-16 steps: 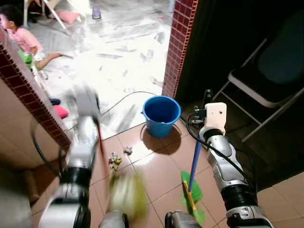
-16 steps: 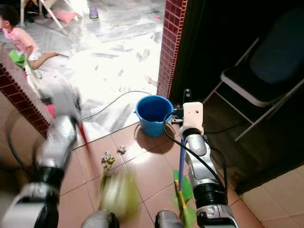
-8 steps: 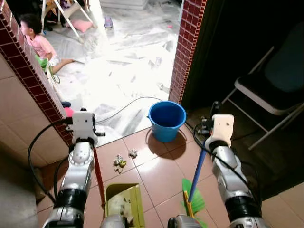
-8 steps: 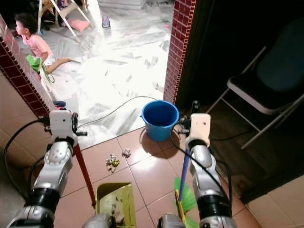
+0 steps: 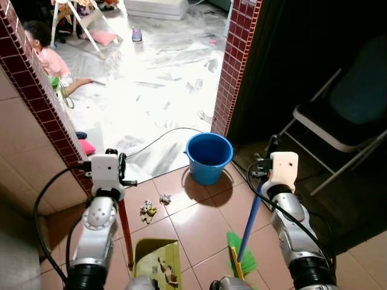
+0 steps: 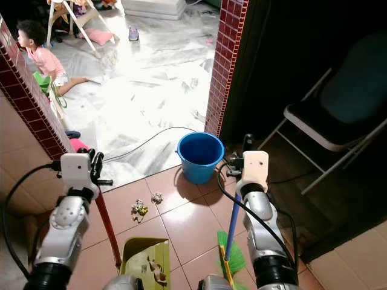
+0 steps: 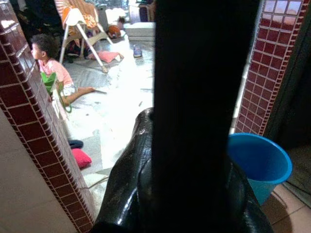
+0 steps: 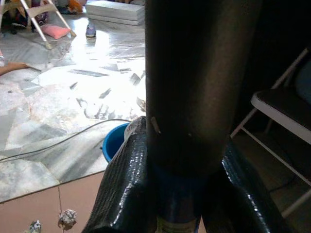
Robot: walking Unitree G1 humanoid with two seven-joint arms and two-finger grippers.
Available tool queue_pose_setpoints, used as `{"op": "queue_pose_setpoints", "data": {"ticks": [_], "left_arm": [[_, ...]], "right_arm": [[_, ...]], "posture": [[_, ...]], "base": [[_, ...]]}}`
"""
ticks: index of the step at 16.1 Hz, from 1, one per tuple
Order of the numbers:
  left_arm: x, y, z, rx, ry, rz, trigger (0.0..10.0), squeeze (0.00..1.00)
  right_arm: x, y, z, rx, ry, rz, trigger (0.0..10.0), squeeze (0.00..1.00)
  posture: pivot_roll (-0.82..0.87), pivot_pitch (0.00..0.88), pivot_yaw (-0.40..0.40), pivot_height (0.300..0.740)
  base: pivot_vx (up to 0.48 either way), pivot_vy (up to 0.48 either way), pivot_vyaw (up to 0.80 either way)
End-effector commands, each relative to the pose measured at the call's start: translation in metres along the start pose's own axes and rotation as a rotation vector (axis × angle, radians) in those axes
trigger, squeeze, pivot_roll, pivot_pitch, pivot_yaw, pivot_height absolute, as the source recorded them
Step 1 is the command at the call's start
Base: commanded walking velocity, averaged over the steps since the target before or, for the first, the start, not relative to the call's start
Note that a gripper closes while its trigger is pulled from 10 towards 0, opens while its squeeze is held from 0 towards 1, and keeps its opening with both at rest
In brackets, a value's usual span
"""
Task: Sweep floor
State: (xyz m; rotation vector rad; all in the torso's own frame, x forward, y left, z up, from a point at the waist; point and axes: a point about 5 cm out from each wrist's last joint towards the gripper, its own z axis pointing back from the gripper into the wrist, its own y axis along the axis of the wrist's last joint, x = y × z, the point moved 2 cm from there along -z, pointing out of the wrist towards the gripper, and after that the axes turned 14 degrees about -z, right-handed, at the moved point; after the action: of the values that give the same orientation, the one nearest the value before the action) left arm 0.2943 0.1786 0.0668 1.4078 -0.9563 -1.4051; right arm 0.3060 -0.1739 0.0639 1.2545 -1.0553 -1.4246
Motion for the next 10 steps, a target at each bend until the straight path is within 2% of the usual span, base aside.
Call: {"op": "queue_pose_setpoints", "data": {"ticks": [1,4,6,7,10], "left_arm": [[0.003,-0.014,0.008,-0.075,0.021,0.030,10.0,0.00],[0.000,-0.015,0.017,-0.047,0.042,-0.005,10.0,0.00],[-0.008,-0.012,0.016,-0.034,0.052,-0.035,10.0,0.00],[-0.007,-0.010,0.015,-0.016,0.025,-0.071,10.0,0.00],[-0.001,-0.011,0.016,-0.014,-0.008,-0.075,10.0,0.00]], "right_arm": [[0.010,0.002,0.003,0.014,-0.045,-0.013,10.0,0.00],[0.014,0.001,0.006,0.031,-0.078,-0.051,10.0,0.00],[0.011,-0.001,0.007,0.026,-0.064,-0.062,10.0,0.00],[0.010,-0.005,0.009,0.013,-0.062,-0.064,10.0,0.00],[0.009,-0.006,0.011,0.012,-0.060,-0.065,10.0,0.00]], "posture": [[-0.02,0.000,-0.011,0.740],[-0.03,0.000,0.021,0.740],[-0.02,0.000,0.017,0.740],[-0.02,0.000,0.016,0.740],[-0.03,0.000,0.020,0.740]], "base": [[0.000,0.000,0.00],[0.000,0.000,0.00],[0.000,0.000,0.00],[0.000,0.000,0.00],[0.000,0.000,0.00]]}}
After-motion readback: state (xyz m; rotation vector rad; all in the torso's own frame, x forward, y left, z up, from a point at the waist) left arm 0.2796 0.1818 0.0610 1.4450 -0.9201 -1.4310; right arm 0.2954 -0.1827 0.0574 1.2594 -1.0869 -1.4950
